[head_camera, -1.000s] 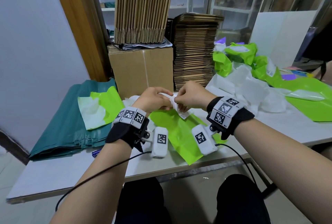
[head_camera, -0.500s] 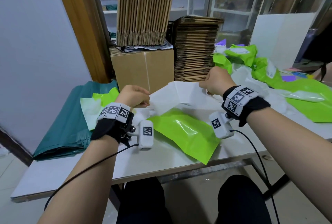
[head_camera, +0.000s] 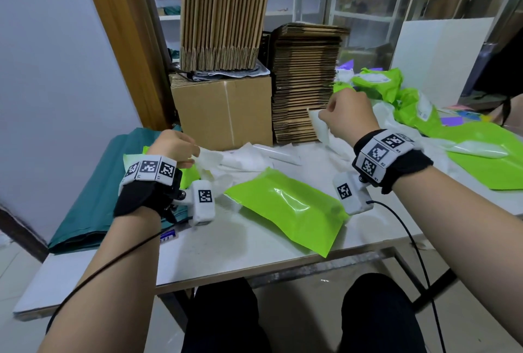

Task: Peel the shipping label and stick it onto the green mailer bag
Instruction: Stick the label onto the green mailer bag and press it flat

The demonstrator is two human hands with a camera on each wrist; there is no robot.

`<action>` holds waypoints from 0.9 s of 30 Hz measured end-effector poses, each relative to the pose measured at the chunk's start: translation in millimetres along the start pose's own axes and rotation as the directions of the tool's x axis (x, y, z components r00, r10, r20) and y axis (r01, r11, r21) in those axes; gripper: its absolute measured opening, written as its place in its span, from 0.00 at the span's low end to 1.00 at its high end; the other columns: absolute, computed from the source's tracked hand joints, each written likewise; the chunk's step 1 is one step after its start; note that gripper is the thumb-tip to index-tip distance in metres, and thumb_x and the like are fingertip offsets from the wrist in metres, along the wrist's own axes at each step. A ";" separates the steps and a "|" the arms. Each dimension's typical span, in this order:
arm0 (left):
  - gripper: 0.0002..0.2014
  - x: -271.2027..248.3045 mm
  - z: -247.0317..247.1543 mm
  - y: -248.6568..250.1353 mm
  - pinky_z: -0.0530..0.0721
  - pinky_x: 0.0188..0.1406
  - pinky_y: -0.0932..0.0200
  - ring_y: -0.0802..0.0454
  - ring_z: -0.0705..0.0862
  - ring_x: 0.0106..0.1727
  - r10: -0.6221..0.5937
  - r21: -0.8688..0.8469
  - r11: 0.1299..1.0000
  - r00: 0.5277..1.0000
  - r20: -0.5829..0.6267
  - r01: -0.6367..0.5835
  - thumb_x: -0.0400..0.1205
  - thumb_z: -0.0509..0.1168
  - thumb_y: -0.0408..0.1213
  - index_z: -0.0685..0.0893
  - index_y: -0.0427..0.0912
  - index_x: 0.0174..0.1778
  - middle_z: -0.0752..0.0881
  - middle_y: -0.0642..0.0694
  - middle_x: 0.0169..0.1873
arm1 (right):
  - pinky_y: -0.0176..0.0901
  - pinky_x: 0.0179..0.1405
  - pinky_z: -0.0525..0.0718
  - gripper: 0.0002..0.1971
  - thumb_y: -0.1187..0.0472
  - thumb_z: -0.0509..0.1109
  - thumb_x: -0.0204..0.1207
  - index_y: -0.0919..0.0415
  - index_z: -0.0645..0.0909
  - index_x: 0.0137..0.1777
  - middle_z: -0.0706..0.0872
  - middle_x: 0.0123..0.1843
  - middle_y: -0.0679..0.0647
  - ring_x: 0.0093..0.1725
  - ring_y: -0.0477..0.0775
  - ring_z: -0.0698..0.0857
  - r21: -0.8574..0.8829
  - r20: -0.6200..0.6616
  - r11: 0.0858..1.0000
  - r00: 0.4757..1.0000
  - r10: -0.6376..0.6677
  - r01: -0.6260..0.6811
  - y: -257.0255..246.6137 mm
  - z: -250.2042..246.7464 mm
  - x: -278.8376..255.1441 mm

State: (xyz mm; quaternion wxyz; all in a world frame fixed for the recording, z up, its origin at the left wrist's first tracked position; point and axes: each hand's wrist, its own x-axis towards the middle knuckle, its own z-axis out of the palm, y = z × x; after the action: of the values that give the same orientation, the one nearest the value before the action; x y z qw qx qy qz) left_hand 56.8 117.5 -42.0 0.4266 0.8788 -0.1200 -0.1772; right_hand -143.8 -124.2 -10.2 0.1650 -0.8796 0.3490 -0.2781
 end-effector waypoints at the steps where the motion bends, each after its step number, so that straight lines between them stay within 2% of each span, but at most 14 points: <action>1: 0.11 -5.4 1.8 3.8 0.87 0.60 0.43 0.40 0.87 0.43 0.011 0.079 0.997 1.000 0.024 -0.013 0.75 0.69 0.29 0.85 0.39 0.54 0.84 0.41 0.41 | 0.52 0.43 0.88 0.12 0.58 0.69 0.69 0.69 0.84 0.35 0.88 0.32 0.67 0.40 0.68 0.87 -0.005 0.008 1.000 1.000 -0.028 0.028 -4.3 0.4 -2.4; 2: 0.09 -12.0 4.3 8.4 0.86 0.61 0.43 0.39 0.86 0.50 0.040 0.153 0.987 0.999 0.029 -0.044 0.76 0.69 0.33 0.86 0.40 0.51 0.84 0.41 0.45 | 0.51 0.41 0.87 0.12 0.59 0.68 0.68 0.69 0.84 0.34 0.87 0.31 0.66 0.40 0.68 0.86 -0.015 0.005 0.998 0.998 -0.055 0.055 -8.8 0.9 -4.8; 4: 0.12 -17.5 10.9 16.6 0.85 0.61 0.43 0.37 0.84 0.57 0.111 0.246 0.964 0.994 -0.009 -0.105 0.74 0.66 0.42 0.87 0.40 0.50 0.86 0.39 0.53 | 0.48 0.36 0.83 0.12 0.61 0.67 0.67 0.70 0.83 0.31 0.85 0.29 0.67 0.38 0.68 0.83 -0.031 -0.016 0.993 0.994 -0.110 0.110 -18.6 2.7 -10.6; 6: 0.13 -24.9 23.1 25.9 0.86 0.57 0.42 0.40 0.85 0.48 0.187 0.179 0.967 0.982 -0.012 -0.182 0.75 0.64 0.44 0.88 0.40 0.46 0.86 0.40 0.47 | 0.47 0.38 0.83 0.11 0.61 0.65 0.67 0.67 0.84 0.30 0.86 0.28 0.65 0.37 0.67 0.82 -0.030 -0.003 0.982 0.983 -0.186 0.186 -29.2 5.5 -16.6; 8: 0.11 -38.6 39.2 39.2 0.87 0.55 0.46 0.46 0.82 0.41 0.192 -0.038 0.981 0.968 0.164 -0.188 0.79 0.66 0.45 0.88 0.41 0.43 0.84 0.44 0.38 | 0.47 0.44 0.84 0.11 0.61 0.64 0.69 0.63 0.88 0.36 0.90 0.33 0.61 0.39 0.65 0.82 -0.037 0.032 0.960 0.961 -0.275 0.276 -38.2 9.2 -22.4; 10: 0.16 -52.2 53.2 50.5 0.87 0.57 0.48 0.50 0.83 0.40 0.151 -0.222 0.972 0.917 0.369 -0.071 0.81 0.66 0.50 0.87 0.39 0.43 0.85 0.45 0.36 | 0.48 0.43 0.84 0.14 0.59 0.63 0.69 0.61 0.90 0.40 0.91 0.36 0.59 0.41 0.64 0.85 -0.064 0.033 0.924 0.926 -0.376 0.377 -45.8 13.1 -29.2; 11: 0.18 -54.9 58.3 53.9 0.87 0.58 0.48 0.50 0.83 0.39 0.145 -0.271 0.962 0.898 0.414 -0.030 0.81 0.66 0.52 0.85 0.38 0.43 0.85 0.44 0.35 | 0.49 0.42 0.85 0.15 0.57 0.62 0.69 0.60 0.90 0.40 0.91 0.36 0.58 0.40 0.64 0.86 -0.079 0.033 0.904 0.907 -0.420 0.421 -48.3 14.9 -32.1; 15: 0.18 -54.6 68.1 57.4 0.88 0.50 0.51 0.50 0.82 0.33 0.122 -0.323 0.947 0.927 0.356 0.000 0.81 0.65 0.50 0.82 0.36 0.38 0.84 0.43 0.31 | 0.51 0.39 0.86 0.17 0.52 0.60 0.70 0.58 0.90 0.41 0.91 0.35 0.56 0.39 0.62 0.87 -0.075 0.123 0.855 0.856 -0.503 0.513 -51.3 17.6 -41.4; 17: 0.13 -54.8 67.6 56.9 0.86 0.44 0.54 0.51 0.81 0.31 0.115 -0.327 0.945 0.941 0.317 -0.006 0.82 0.64 0.42 0.81 0.37 0.36 0.84 0.43 0.31 | 0.50 0.40 0.86 0.15 0.52 0.64 0.73 0.58 0.91 0.45 0.92 0.38 0.56 0.40 0.61 0.88 -0.032 0.182 0.827 0.817 -0.547 0.561 -51.3 15.3 -46.4; 19: 0.09 -54.8 65.7 56.8 0.86 0.46 0.55 0.52 0.81 0.29 0.128 -0.308 0.951 0.955 0.268 -0.041 0.81 0.63 0.35 0.82 0.36 0.36 0.84 0.43 0.30 | 0.46 0.44 0.85 0.11 0.55 0.70 0.75 0.59 0.91 0.49 0.93 0.41 0.55 0.43 0.57 0.89 0.023 0.221 0.814 0.791 -0.570 0.580 -51.1 14.2 -49.4; 22: 0.06 -50.8 59.0 54.3 0.88 0.45 0.55 0.57 0.80 0.19 0.155 -0.257 0.959 0.980 0.128 -0.118 0.80 0.64 0.32 0.83 0.36 0.40 0.80 0.43 0.27 | 0.44 0.48 0.83 0.13 0.50 0.75 0.73 0.60 0.90 0.47 0.93 0.42 0.54 0.44 0.54 0.87 0.118 0.236 0.885 0.853 -0.466 0.451 -44.8 13.5 -45.7; 24: 0.04 -47.6 52.8 50.6 0.87 0.42 0.56 0.55 0.79 0.21 0.159 -0.227 0.965 0.983 0.091 -0.135 0.79 0.64 0.33 0.83 0.36 0.41 0.79 0.43 0.28 | 0.44 0.50 0.81 0.15 0.48 0.73 0.75 0.60 0.89 0.49 0.91 0.47 0.56 0.50 0.57 0.86 -0.006 0.345 0.936 0.880 -0.328 0.352 -33.9 14.7 -39.7; 25: 0.04 -47.2 50.1 48.9 0.86 0.41 0.56 0.54 0.81 0.24 0.157 -0.208 0.969 0.982 0.106 -0.133 0.79 0.65 0.33 0.83 0.38 0.41 0.80 0.43 0.29 | 0.43 0.51 0.81 0.16 0.49 0.72 0.76 0.61 0.88 0.55 0.90 0.52 0.57 0.53 0.59 0.86 -0.118 0.465 0.939 0.853 -0.236 0.324 -27.5 15.8 -37.8; 27: 0.04 -48.7 46.9 45.9 0.83 0.40 0.57 0.53 0.84 0.30 0.158 -0.164 0.978 0.975 0.159 -0.132 0.79 0.68 0.36 0.84 0.39 0.42 0.82 0.44 0.33 | 0.45 0.55 0.85 0.25 0.48 0.70 0.77 0.58 0.78 0.71 0.86 0.61 0.57 0.54 0.57 0.88 -0.271 0.711 0.913 0.703 -0.024 0.305 -16.4 18.8 -41.7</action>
State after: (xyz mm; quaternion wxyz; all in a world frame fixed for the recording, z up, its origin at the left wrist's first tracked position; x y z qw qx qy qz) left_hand -9.6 74.0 -22.3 0.4924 0.8140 -0.2064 -0.2289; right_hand -148.9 -81.5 -32.7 0.0895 -0.9616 0.2255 0.1286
